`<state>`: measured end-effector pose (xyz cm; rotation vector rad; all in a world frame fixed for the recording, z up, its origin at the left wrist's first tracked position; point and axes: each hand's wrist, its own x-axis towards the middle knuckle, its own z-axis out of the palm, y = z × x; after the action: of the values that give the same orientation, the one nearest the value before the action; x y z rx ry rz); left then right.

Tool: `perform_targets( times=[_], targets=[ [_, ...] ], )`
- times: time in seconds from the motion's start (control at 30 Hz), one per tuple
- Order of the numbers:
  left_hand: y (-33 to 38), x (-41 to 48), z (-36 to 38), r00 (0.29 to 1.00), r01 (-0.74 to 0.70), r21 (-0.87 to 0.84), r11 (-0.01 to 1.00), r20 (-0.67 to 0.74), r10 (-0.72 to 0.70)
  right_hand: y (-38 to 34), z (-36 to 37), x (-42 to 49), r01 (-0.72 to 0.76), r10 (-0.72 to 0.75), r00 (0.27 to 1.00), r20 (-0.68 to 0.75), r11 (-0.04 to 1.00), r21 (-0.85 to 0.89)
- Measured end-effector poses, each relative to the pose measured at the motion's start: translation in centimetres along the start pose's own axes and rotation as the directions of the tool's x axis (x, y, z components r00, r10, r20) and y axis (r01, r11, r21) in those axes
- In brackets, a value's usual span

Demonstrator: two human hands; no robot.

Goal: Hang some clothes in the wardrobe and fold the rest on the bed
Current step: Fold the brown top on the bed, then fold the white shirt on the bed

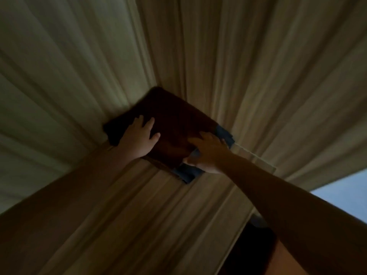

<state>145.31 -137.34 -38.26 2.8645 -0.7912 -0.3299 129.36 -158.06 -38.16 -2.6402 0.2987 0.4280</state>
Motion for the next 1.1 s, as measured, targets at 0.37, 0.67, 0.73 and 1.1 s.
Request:
perform_targets(
  times=[0.37,0.67,0.73,1.1],
  targets=[
    [23.3,-16.3,3.1,0.847,-0.517,-0.139,0.844,0.061,0.529,12.2,0.5,-32.9,-0.367,0.392,0.906,-0.159,0.915,0.167],
    [44.4,-35.3,9.9,0.522,-0.808,-0.057,0.587,0.395,0.756,17.9,8.2,-65.2,-0.718,0.803,0.583,-0.123,0.58,0.385],
    [48.6,-40.7,10.9,0.446,-0.864,-0.028,0.503,0.421,0.79,17.7,10.4,-72.0,-0.738,0.845,0.522,-0.114,0.515,0.435],
    [64.2,-72.2,19.9,-0.059,-0.996,-0.083,-0.012,0.591,0.804,12.7,26.9,-103.0,-0.738,0.995,0.093,0.026,0.052,0.673]
  ],
)
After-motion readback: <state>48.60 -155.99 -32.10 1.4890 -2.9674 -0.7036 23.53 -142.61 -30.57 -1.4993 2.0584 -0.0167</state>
